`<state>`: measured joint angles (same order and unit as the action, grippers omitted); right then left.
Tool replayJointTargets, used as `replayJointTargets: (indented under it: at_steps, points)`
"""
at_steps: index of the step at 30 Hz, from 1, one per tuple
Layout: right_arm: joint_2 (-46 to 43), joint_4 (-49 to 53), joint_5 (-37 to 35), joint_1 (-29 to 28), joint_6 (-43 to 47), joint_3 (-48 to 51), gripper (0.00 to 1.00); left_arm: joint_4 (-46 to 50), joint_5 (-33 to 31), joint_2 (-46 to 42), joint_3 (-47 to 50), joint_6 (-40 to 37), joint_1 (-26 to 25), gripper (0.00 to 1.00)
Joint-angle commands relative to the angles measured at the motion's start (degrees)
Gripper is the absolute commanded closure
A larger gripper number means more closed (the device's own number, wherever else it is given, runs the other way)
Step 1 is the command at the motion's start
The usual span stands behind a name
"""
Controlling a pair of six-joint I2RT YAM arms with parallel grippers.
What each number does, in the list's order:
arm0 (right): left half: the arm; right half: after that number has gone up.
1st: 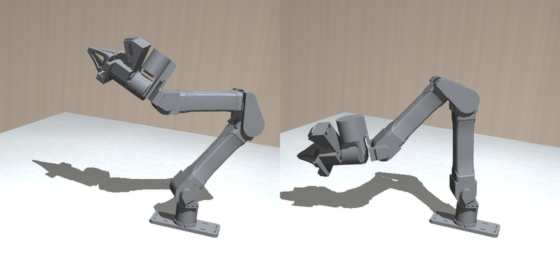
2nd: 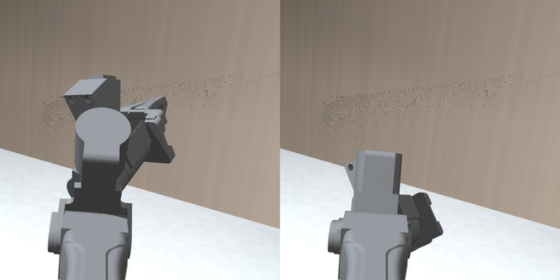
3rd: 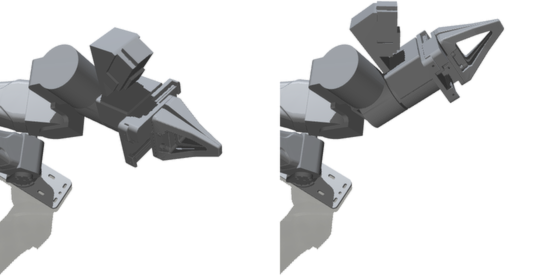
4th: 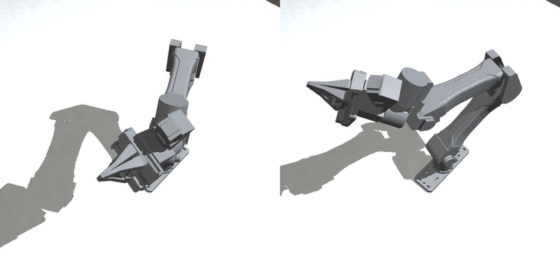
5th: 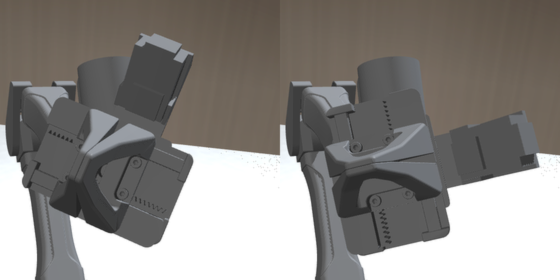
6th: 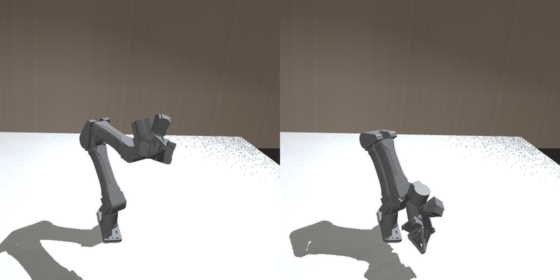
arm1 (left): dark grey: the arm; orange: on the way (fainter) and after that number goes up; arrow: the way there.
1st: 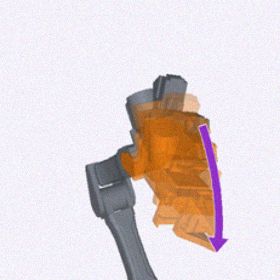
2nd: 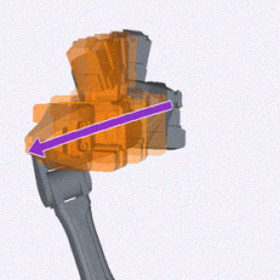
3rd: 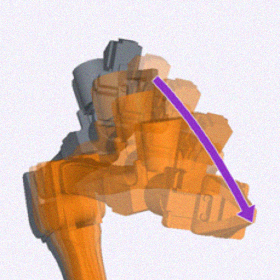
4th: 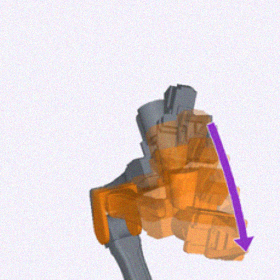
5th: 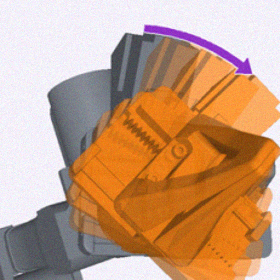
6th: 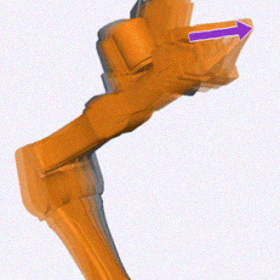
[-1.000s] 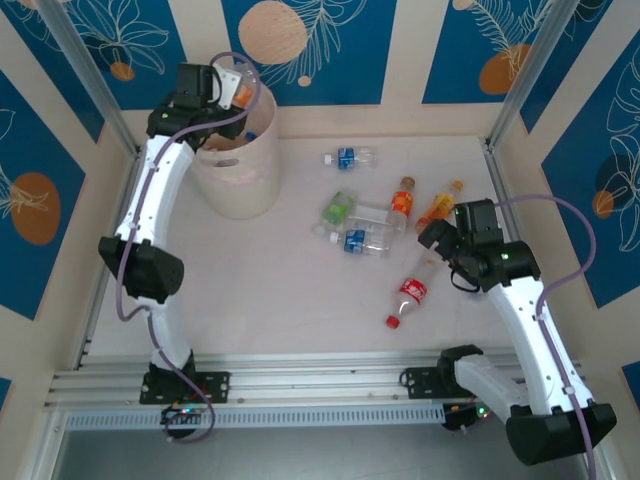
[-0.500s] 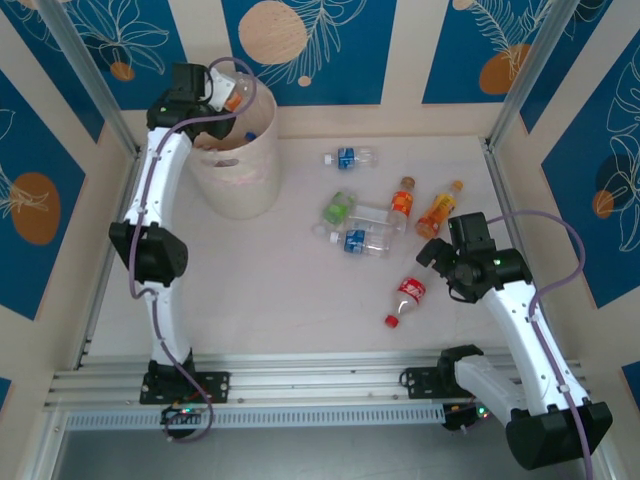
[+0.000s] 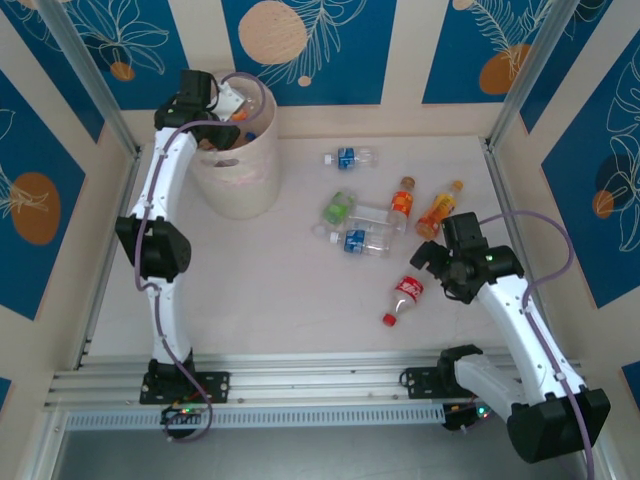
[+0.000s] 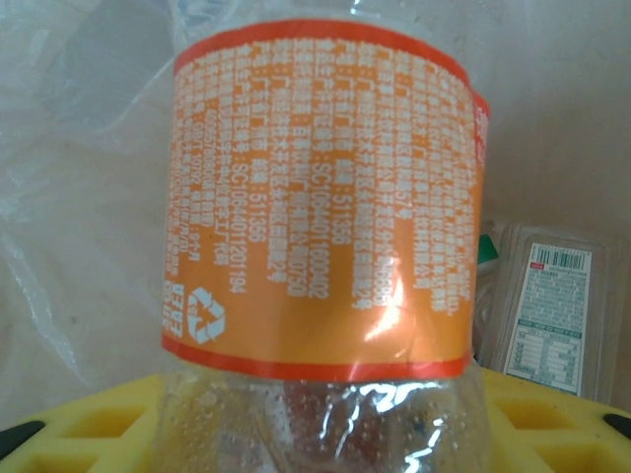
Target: Put the plastic bottles in the bin
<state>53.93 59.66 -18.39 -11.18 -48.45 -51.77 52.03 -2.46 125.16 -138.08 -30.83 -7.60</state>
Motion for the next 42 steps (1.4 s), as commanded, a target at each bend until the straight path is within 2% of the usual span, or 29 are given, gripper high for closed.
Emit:
replayJointTargets:
  at_steps: [1,16,18,23,26,27,30,34,42]
  points:
    - [0.66,-0.89,1.49,-0.62,-1.13,1.14,0.01,2.08,-0.39,1.72,-1.83,-2.52,0.73,0.42]
    - [5.36,-5.25,3.88,-3.24,-1.87,2.83,0.01,2.39,-3.75,4.78,-1.75,-4.34,0.66,0.36]
    - [5.98,-5.59,3.73,-3.88,-2.09,2.83,0.01,1.96,-4.03,4.8,-1.81,-3.98,0.65,0.26]
    - [6.95,-7.56,3.83,-5.17,-2.57,3.55,0.01,1.07,-4.39,3.24,-2.25,-2.69,0.63,0.24]
    - [8.23,-8.62,3.4,-5.22,-2.48,3.93,0.01,0.2,-4.87,1.61,-2.5,-1.87,0.63,0.13]
    - [8.77,-8.81,2.67,-5.09,-2.2,4.03,0.01,-0.15,-5.08,0.83,-2.59,-1.58,0.64,0.13]
    - [10.4,-9.93,2.26,-3.17,-1.22,4.55,0.01,-1.16,-5.58,-1.3,-2.63,-0.69,0.63,0.12]
    - [11.99,-12.2,3.4,-0.19,0.52,5.66,0.01,-2.24,-5.64,-4.05,-2.62,0.65,0.63,0.02]
    - [13.34,-15.97,7.54,5.88,3.49,8.09,0.01,-3.56,-5.07,-8.78,-2.59,3.82,0.62,0.0]
